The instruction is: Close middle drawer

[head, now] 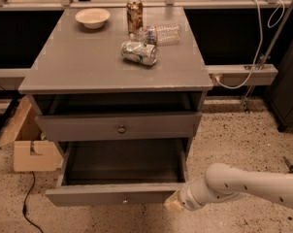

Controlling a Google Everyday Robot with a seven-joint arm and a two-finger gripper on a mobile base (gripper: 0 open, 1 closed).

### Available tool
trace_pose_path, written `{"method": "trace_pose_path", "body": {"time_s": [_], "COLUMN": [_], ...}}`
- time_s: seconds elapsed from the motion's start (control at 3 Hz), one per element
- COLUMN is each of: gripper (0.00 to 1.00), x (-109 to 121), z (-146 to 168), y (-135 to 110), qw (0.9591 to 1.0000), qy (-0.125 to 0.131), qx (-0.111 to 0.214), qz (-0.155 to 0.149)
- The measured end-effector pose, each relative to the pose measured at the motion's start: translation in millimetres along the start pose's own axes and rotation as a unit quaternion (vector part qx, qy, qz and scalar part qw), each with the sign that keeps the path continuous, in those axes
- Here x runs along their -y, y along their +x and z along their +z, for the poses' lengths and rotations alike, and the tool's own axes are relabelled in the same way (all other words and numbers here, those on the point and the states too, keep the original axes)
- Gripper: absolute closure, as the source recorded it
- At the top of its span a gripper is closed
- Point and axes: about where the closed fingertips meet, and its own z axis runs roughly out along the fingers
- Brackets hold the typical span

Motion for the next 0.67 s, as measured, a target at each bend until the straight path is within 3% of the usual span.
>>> {"method": "trace_pose_path", "body": {"time_s": [0.33,0.67], "gripper": [1.0,1.0], "x": [28.6,34.0], "z": [11.5,18.9], "y": [-21.2,-20.2], "qw": [0.9994,0.9993], "qy": [0.028,0.032], "qx": [0.017,0.015], "qz": [-0.01,-0.011]}}
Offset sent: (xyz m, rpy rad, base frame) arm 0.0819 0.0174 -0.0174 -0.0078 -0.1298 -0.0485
